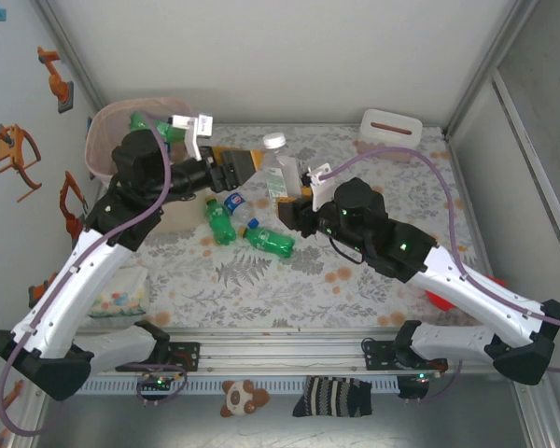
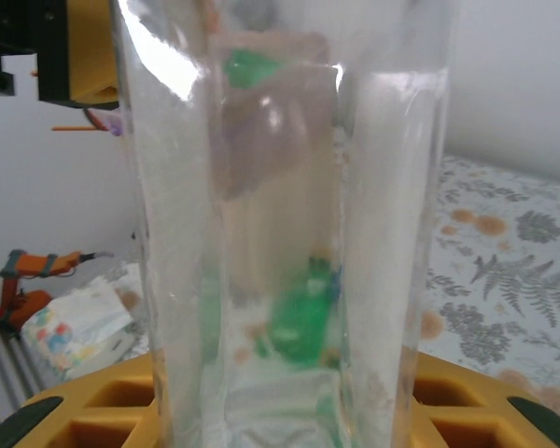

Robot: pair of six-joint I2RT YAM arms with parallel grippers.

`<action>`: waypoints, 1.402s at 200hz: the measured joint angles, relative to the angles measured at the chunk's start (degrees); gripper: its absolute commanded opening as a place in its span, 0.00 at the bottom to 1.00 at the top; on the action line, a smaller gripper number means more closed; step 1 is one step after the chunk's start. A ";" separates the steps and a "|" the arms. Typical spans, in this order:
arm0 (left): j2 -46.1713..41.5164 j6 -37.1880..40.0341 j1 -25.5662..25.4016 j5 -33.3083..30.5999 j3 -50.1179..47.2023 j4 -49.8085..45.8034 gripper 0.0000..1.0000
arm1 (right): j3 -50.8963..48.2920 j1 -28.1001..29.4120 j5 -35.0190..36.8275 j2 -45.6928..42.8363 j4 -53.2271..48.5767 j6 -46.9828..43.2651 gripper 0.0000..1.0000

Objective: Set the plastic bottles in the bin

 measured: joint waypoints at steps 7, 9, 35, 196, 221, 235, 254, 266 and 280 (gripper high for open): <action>0.63 0.24 -1.31 -1.55 0.44 0.00 0.88 | 0.00 0.00 0.90 0.00 -0.11 -0.22 0.29; 0.87 0.28 -1.73 -2.14 0.59 0.00 0.88 | 0.00 0.00 1.18 0.00 -0.15 -0.26 0.29; 4.35 0.85 -6.56 -8.39 2.64 -0.68 0.89 | 0.00 0.00 3.30 0.00 -0.35 -0.85 0.29; 10.38 3.58 -13.79 -11.39 5.20 -3.82 0.80 | 0.00 -0.11 6.23 0.09 -0.37 -2.14 0.30; 10.34 5.27 -13.79 -11.13 5.22 -5.01 0.76 | 0.00 -0.11 6.21 0.09 -0.37 -2.14 0.30; 10.34 5.99 -13.77 -10.91 5.22 -5.57 0.73 | 0.02 -0.11 6.19 0.09 -0.37 -2.14 0.30; 10.34 6.71 -13.73 -10.88 5.22 -5.97 0.68 | 0.02 -0.11 6.16 0.07 -0.44 -2.12 0.30; 10.34 6.86 -13.75 -10.86 5.25 -6.03 0.65 | 0.02 -0.11 6.19 0.07 -0.50 -2.12 0.30; 10.34 7.08 -13.75 -10.88 5.25 -6.05 0.62 | 0.02 -0.11 6.19 0.07 -0.55 -2.12 0.30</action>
